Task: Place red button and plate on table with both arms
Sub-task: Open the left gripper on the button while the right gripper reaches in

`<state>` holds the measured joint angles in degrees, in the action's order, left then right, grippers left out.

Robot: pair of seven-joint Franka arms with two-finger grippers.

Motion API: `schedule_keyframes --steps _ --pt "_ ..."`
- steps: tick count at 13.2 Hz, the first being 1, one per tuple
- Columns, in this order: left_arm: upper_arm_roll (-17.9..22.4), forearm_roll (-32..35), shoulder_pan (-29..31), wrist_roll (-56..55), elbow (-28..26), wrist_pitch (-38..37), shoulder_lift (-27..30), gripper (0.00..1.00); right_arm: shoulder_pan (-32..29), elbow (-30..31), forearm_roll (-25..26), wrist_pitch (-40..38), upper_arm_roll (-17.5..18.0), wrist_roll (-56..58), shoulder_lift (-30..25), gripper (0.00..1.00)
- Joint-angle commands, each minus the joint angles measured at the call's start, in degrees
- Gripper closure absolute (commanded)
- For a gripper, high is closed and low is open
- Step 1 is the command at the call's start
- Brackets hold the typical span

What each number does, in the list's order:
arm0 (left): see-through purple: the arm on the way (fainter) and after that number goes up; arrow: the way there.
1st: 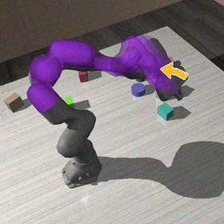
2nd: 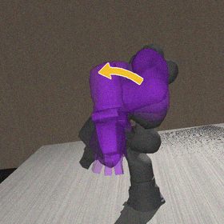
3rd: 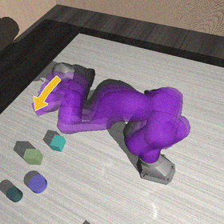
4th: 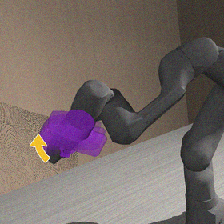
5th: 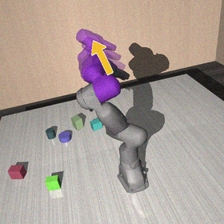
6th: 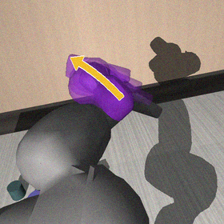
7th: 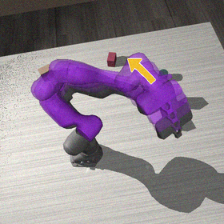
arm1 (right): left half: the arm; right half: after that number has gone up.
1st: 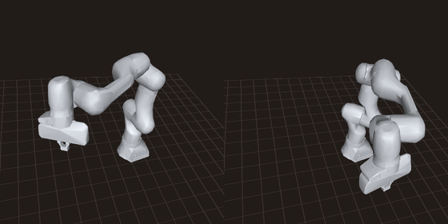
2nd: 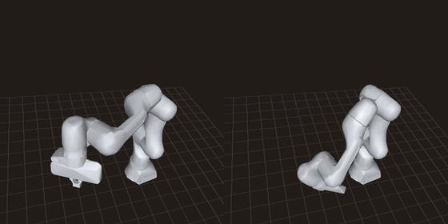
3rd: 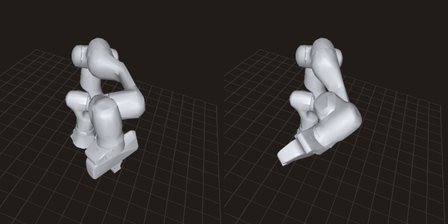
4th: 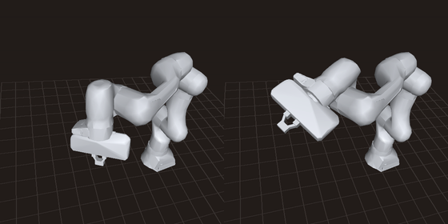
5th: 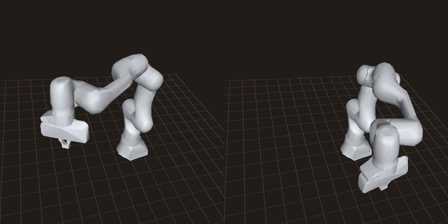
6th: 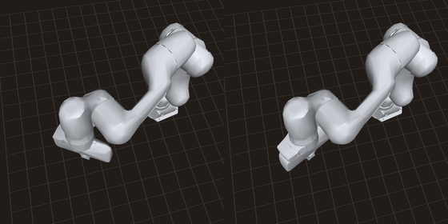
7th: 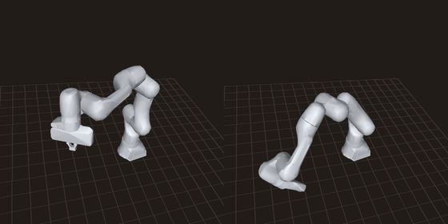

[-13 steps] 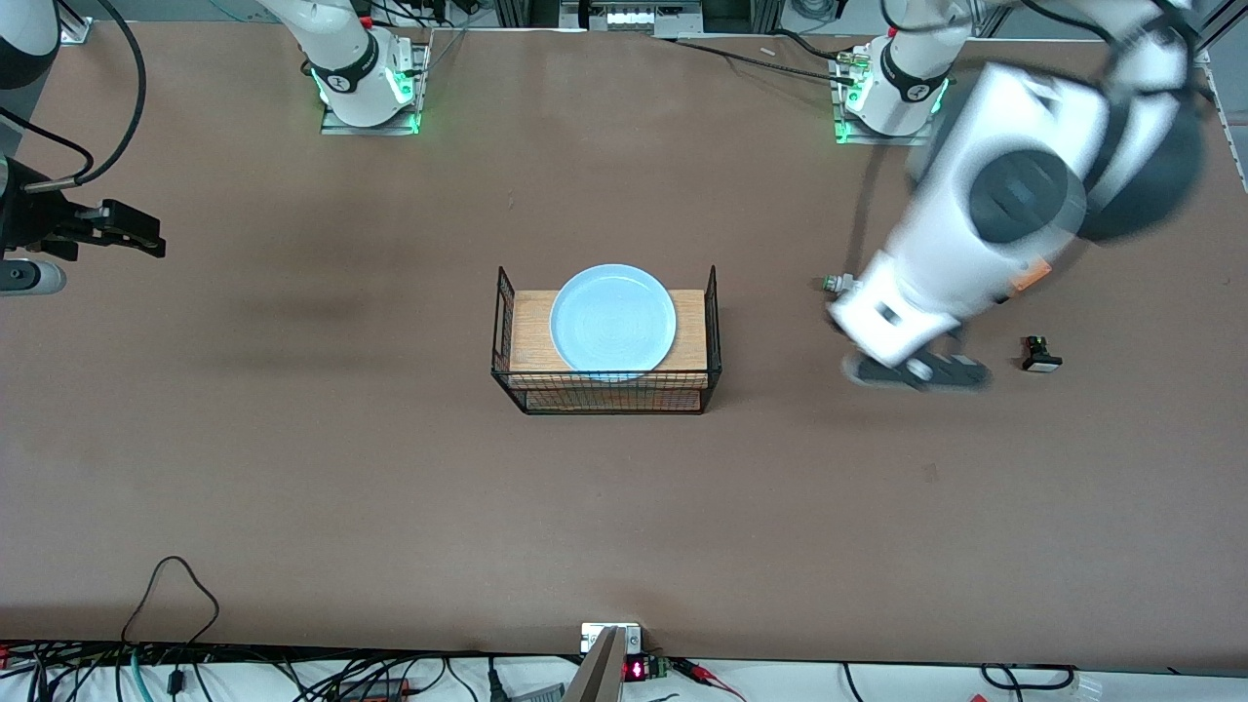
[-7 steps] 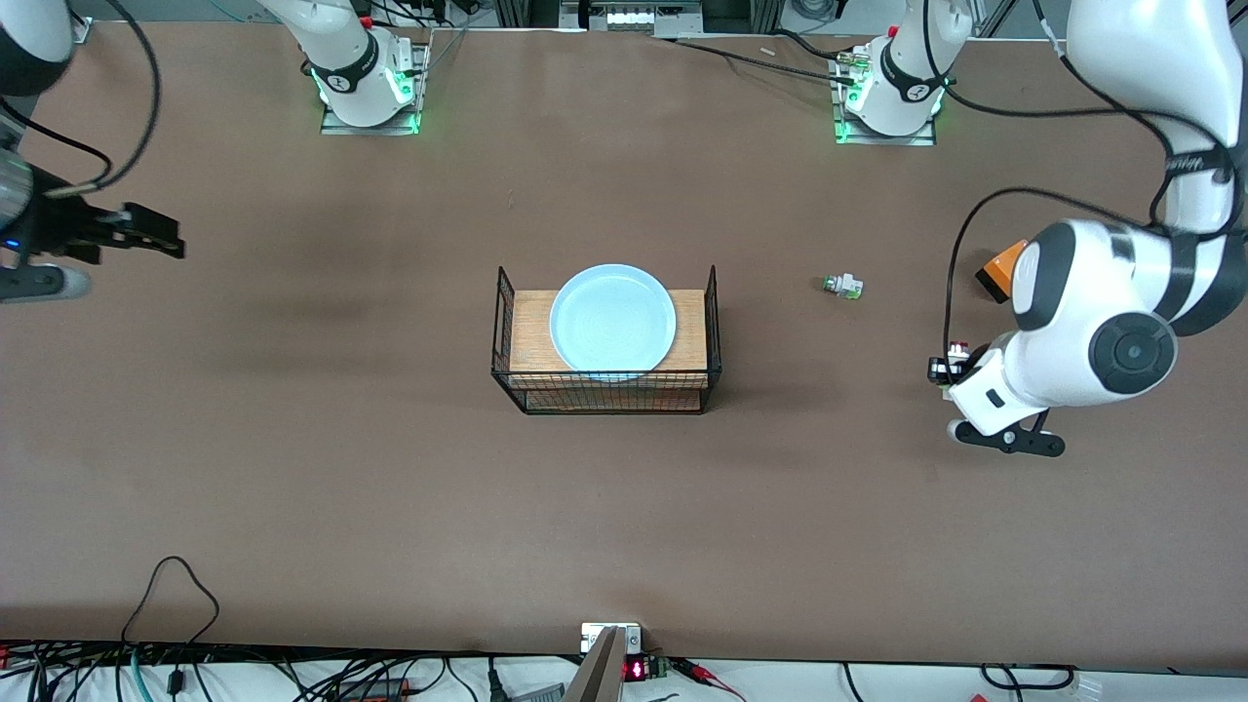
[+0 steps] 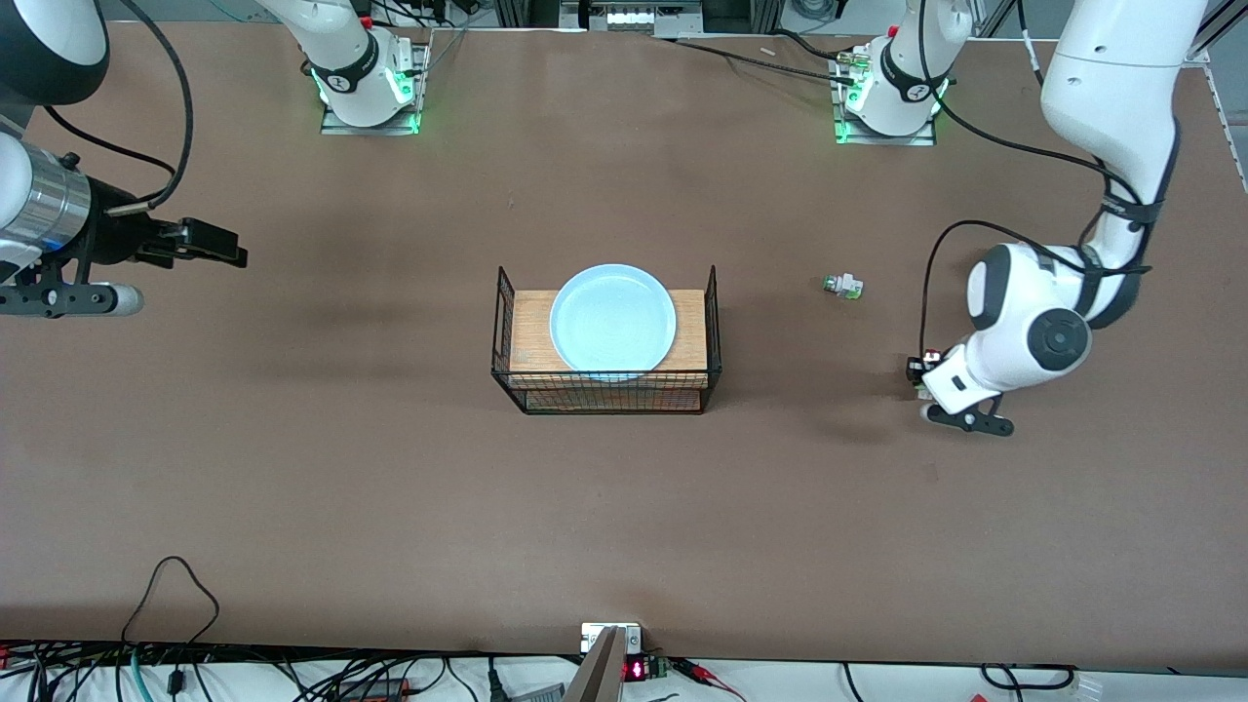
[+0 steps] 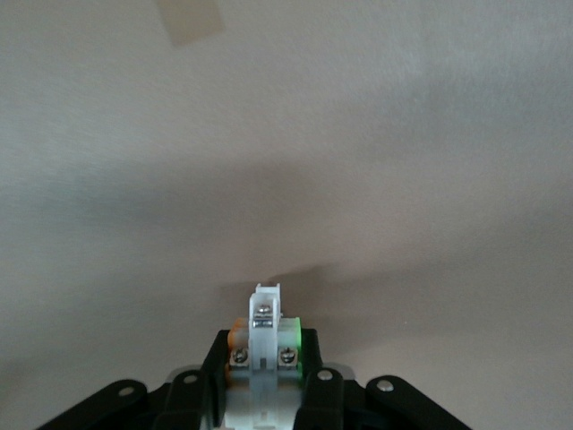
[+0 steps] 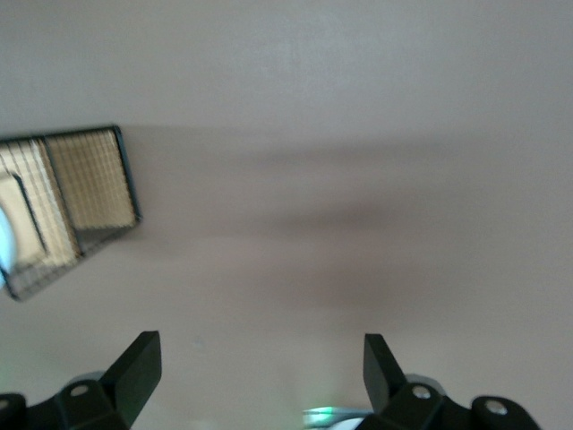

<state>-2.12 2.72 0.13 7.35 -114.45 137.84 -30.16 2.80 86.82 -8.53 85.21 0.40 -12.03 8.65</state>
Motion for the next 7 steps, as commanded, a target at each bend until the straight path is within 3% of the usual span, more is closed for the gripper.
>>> schedule_keyframes --steps 1,2,5,7 --pt "-0.3 0.1 0.3 1.5 -1.9 1.3 1.8 0.24 5.2 -1.5 -0.6 -1.1 0.9 -11.8 0.3 0.0" --pt "-0.3 0.0 0.3 1.2 -1.7 0.7 1.7 0.0 8.5 -1.5 0.3 -0.7 0.9 -15.6 0.3 0.0" --pt "-0.4 0.0 0.0 0.8 1.9 -6.5 2.8 0.0 13.7 -1.4 0.8 0.3 0.9 -31.0 1.4 0.0" --pt "-0.6 0.0 0.0 0.9 8.1 -17.4 5.1 0.0 17.3 -0.6 0.9 5.0 0.9 -36.7 2.0 0.0"
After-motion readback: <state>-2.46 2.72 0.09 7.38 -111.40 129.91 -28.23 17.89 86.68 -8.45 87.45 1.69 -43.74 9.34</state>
